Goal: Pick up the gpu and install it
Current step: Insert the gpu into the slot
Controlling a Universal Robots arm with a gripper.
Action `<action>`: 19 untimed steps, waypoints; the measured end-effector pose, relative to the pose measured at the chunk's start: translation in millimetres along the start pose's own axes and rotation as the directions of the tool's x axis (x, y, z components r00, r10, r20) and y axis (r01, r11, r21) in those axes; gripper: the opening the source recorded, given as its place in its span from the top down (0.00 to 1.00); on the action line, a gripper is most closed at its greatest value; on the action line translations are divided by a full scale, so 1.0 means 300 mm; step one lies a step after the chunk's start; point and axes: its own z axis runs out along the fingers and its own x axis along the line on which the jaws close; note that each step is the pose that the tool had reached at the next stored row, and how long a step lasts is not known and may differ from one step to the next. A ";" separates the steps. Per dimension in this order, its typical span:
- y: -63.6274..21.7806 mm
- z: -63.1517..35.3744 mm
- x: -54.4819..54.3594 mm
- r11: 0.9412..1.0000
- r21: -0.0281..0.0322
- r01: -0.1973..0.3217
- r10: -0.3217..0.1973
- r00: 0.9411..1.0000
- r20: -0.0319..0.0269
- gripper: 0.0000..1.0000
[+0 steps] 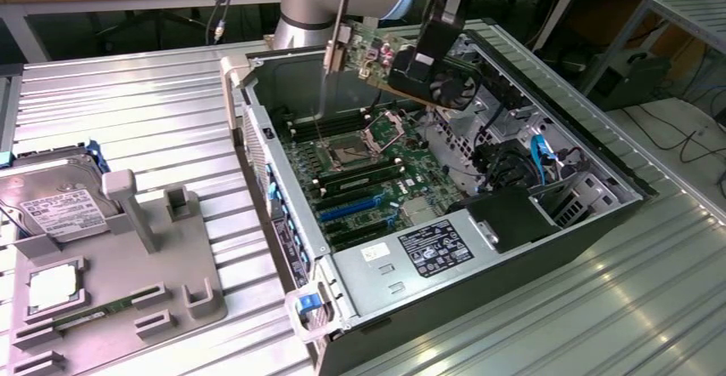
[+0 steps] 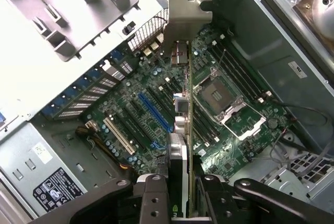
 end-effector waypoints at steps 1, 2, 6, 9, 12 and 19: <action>0.000 0.000 0.000 1.000 -0.001 0.017 -0.017 1.000 -0.001 0.73; 0.000 0.000 0.000 1.000 -0.001 0.026 -0.026 1.000 -0.001 0.73; 0.000 0.000 0.000 0.995 -0.005 0.099 -0.099 0.995 -0.005 0.73; 0.000 0.000 0.000 0.990 -0.007 0.138 -0.138 0.990 -0.007 0.73; 0.000 0.000 0.000 0.984 -0.008 0.178 -0.178 0.984 -0.010 0.73; 0.000 0.000 0.000 0.961 -0.013 0.275 -0.275 0.961 -0.016 0.73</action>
